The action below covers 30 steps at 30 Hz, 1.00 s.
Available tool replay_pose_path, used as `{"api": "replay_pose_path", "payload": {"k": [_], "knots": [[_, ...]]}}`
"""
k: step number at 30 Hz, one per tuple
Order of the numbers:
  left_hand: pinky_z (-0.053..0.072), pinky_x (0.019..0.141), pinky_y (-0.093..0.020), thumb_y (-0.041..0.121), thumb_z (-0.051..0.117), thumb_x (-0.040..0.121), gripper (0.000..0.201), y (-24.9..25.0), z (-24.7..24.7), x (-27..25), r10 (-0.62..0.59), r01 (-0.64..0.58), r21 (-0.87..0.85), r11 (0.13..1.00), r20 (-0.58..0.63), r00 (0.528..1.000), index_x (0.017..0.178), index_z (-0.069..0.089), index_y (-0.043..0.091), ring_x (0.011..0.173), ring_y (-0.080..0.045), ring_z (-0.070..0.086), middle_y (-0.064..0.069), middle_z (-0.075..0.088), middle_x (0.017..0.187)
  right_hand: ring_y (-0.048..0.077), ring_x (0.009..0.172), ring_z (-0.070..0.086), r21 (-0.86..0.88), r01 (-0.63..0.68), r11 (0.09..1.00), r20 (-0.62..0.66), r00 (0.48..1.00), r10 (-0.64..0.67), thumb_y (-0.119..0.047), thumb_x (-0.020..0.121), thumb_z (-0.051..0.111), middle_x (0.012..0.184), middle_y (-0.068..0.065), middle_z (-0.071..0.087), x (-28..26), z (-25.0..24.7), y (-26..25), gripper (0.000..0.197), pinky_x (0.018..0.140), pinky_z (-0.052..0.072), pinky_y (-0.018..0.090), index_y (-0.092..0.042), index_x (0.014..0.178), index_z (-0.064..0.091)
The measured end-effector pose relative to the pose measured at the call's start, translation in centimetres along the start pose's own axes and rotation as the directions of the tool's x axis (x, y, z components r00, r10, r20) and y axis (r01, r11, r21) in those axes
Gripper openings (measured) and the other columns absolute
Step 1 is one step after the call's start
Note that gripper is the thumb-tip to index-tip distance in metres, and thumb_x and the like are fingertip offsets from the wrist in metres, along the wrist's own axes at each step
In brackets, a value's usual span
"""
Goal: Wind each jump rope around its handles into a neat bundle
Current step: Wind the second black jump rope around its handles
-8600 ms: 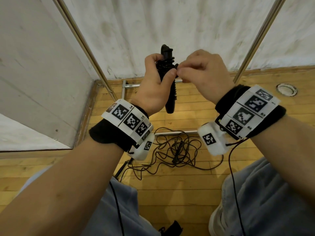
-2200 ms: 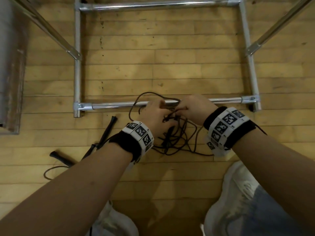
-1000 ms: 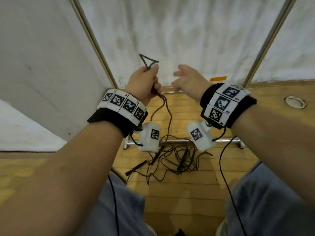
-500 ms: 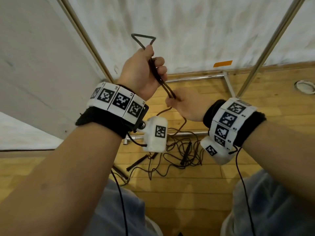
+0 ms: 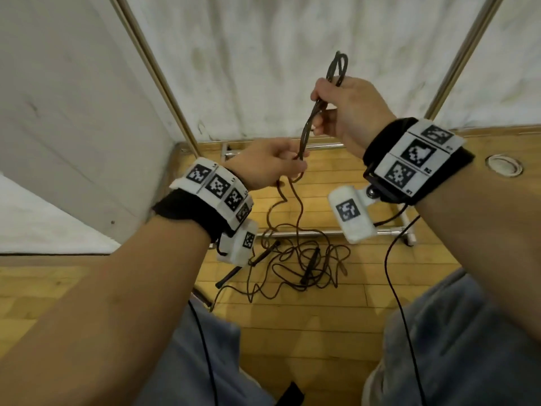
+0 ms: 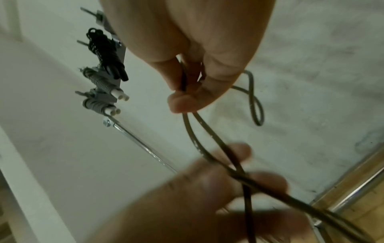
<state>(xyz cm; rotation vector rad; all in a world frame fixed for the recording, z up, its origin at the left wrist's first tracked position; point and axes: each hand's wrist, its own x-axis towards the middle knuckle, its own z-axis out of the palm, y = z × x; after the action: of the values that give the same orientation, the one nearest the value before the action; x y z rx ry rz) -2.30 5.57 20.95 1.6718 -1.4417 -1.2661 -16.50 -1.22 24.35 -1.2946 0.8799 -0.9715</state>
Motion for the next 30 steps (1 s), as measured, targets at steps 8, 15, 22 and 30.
{"api": "replay_pose_path", "payload": {"k": [8, 15, 22, 30], "knots": [[0.058, 0.067, -0.03, 0.007, 0.057, 0.094, 0.013, 2.4, -0.1, -0.7, 0.139, -0.172, -0.111, 0.979, -0.253, 0.957, 0.083, 0.063, 0.01, 0.062, -0.014, 0.069, -0.006, 0.071, 0.079, 0.018, 0.076, 0.059, 0.147, -0.066, 0.987, 0.098, 0.994, 0.052, -0.028, 0.08, 0.065, 0.089, 0.007, 0.054, -1.5, -1.7, -0.2, 0.026, 0.069, 0.048, 0.03, -0.009, 0.095, 0.058], [0.052, 0.051, -0.025, 0.004, 0.05, 0.096, 0.017, 4.6, -0.4, -2.0, 0.147, -0.274, -0.368, 0.889, -0.336, 0.93, 0.081, 0.058, 0.004, 0.05, -0.014, 0.06, -0.008, 0.068, 0.08, 0.016, 0.076, 0.066, -0.222, 0.085, 0.971, 0.318, 0.948, -0.011, -0.007, 0.085, 0.064, 0.079, 0.005, 0.061, -4.4, 0.9, 2.5, 0.007, 0.077, 0.054, 0.026, -0.009, 0.086, 0.057], [0.054, 0.056, -0.024, 0.006, 0.051, 0.097, 0.013, 4.7, -0.3, -1.8, 0.092, -0.307, -0.437, 0.845, -0.447, 0.89, 0.086, 0.057, 0.003, 0.061, -0.021, 0.067, -0.007, 0.068, 0.081, 0.023, 0.08, 0.063, -0.595, 0.138, 0.792, 0.325, 0.942, 0.079, -0.019, 0.076, 0.072, 0.081, 0.012, 0.07, -3.0, 0.4, 2.0, 0.018, 0.078, 0.048, 0.035, -0.002, 0.084, 0.07], [0.054, 0.079, -0.034, 0.017, 0.058, 0.093, 0.007, 4.1, -0.5, -1.1, 0.122, -0.305, -0.383, 0.872, -0.433, 0.893, 0.091, 0.061, 0.011, 0.086, -0.018, 0.068, -0.002, 0.07, 0.09, 0.014, 0.069, 0.061, -0.717, 0.214, 0.663, 0.355, 0.931, 0.083, -0.021, 0.094, 0.05, 0.067, -0.004, 0.065, -1.8, -0.7, 0.9, 0.027, 0.076, 0.05, 0.03, -0.016, 0.069, 0.06]]}}
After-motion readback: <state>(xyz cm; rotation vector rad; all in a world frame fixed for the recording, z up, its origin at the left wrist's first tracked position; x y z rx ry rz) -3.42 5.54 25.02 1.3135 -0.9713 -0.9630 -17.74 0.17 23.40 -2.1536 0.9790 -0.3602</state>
